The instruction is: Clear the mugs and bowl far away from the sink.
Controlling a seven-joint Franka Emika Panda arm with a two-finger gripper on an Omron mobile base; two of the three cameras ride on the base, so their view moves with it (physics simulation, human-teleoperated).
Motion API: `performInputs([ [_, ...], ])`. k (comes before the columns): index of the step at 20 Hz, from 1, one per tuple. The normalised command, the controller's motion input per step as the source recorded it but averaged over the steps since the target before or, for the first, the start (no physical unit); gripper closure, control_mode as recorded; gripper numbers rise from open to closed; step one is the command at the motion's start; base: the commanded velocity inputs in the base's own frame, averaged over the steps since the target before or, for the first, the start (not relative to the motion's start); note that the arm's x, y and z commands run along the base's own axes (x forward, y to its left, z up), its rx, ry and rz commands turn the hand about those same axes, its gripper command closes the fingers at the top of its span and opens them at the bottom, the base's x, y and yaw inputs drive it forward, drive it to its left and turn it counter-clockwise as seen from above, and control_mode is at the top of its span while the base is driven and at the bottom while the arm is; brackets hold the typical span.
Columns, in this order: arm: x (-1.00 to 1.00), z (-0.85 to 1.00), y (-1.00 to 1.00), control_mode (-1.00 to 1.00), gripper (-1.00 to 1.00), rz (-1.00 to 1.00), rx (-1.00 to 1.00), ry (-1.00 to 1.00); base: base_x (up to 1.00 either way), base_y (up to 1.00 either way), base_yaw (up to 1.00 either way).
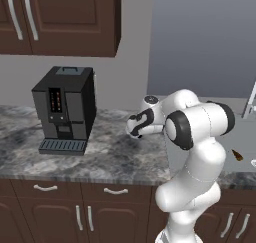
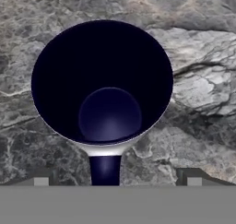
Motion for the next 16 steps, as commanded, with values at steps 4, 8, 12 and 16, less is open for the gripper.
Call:
performInputs([
  [4,0.06,-0.19,0.12,-1.00,1.00,0.00,0.00,0.01,0.00,0.00,0.00],
  [8,0.09,-0.18,0.04,-1.00,1.00,0.00,0.00,0.01,0.00,0.00,0.00],
  [12,0.01,-0.15,0.00,-1.00,1.00,0.00,0.00,0.00,0.00,0.00,0.00],
  [16,0.01,-0.12,0.00,-1.00,1.00,0.00,0.00,0.00,0.00,0.00,0.00],
])
